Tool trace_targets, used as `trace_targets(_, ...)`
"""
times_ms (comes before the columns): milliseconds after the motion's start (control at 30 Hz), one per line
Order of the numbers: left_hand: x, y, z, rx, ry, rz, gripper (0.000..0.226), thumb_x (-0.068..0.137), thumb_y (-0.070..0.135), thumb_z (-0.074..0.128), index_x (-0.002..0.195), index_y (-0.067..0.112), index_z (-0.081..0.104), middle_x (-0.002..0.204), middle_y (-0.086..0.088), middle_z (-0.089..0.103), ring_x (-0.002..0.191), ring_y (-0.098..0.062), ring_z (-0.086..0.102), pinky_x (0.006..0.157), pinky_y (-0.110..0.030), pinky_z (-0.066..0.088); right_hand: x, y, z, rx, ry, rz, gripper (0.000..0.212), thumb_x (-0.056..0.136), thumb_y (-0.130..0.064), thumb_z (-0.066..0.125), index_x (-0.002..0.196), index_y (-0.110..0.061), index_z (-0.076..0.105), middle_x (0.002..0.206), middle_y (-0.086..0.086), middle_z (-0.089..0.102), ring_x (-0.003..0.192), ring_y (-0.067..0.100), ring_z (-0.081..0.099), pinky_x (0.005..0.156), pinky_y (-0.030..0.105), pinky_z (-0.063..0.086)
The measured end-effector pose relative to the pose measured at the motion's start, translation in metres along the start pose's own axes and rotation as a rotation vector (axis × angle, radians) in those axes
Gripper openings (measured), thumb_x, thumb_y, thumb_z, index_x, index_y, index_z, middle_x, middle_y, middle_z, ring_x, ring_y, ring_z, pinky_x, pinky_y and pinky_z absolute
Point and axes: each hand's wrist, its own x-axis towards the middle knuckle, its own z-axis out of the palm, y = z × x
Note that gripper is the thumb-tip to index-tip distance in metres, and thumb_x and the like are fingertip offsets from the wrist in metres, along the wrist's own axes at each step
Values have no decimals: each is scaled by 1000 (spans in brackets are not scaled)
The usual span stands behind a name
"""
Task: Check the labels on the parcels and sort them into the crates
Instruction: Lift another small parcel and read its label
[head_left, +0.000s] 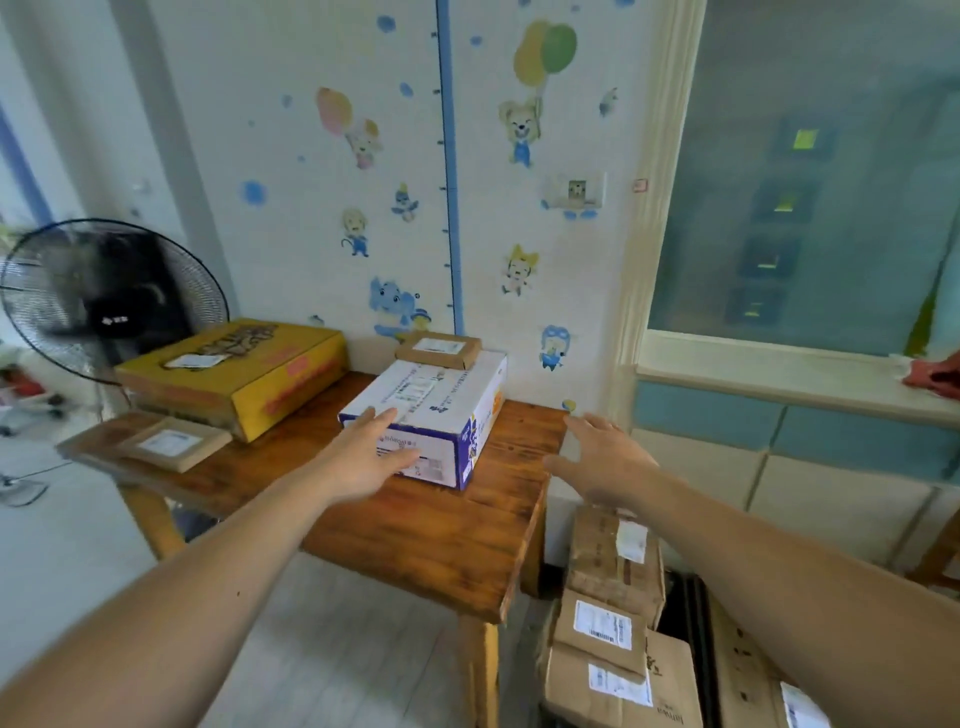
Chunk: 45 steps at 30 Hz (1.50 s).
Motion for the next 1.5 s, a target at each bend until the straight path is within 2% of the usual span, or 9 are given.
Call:
trace_targets(233,5,-126,-83,-66,50,-74,82,93,57,52,157,28,11,165,1,0,152,-21,5,122,-44,14,59,-139,33,-47,-4,-133,78,95,-58,49,157,-22,17,165,2,15,151,23,14,120,42,20)
trace_targets(333,5,-181,-115,-63,57,-102,100,77,78,48,157,30,12,165,0,6,151,-23,10,121,-46,18,84,-198,53,-48,-24,-194,77,96,-58,47,157,-21,17,165,2,14,151,23,14,120,41,18)
trace_targets(433,1,-225,-139,-59,92,-149,80,93,55,52,157,24,15,162,2,13,150,-23,14,118,-38,17,105,-250,73,-34,-62,-239,76,97,-57,47,157,-20,18,165,3,14,151,23,13,120,40,17)
trace_targets(567,9,-291,-160,-59,123,-226,100,76,80,51,156,27,21,163,-3,16,149,-28,18,118,-48,25,131,-299,101,-24,-103,-290,77,96,-59,46,157,-22,17,165,3,12,151,23,12,120,41,17)
trace_targets(900,58,-383,-184,-65,150,-375,66,101,38,48,156,19,18,163,-6,16,151,-27,5,121,-42,13,233,-379,163,-17,-233,-402,76,97,-57,45,157,-22,15,165,4,9,152,24,6,121,42,15)
trace_targets(967,72,-400,-189,-75,136,-382,71,95,54,51,153,20,29,161,-5,23,149,-28,15,120,-45,19,258,-392,174,-21,-250,-417,77,96,-58,45,158,-22,16,165,5,10,152,24,6,122,42,15)
trace_targets(1067,108,-444,-193,-72,170,-467,104,71,86,51,153,26,29,161,-4,24,148,-27,21,119,-50,24,297,-414,188,-18,-266,-454,77,96,-58,46,158,-22,17,165,5,11,152,24,7,122,42,16)
trace_targets(1200,138,-462,-200,-92,166,-538,76,96,48,54,157,24,17,164,-7,11,151,-27,10,119,-45,16,348,-447,207,-27,-311,-502,78,97,-57,47,157,-19,17,165,5,11,152,22,8,122,40,15)
trace_targets(1500,209,-549,-205,-116,113,-557,64,98,38,55,153,20,28,161,-9,22,148,-28,20,118,-43,20,415,-510,265,-69,-439,-532,79,99,-56,45,158,-17,11,166,3,6,152,22,3,123,41,14)
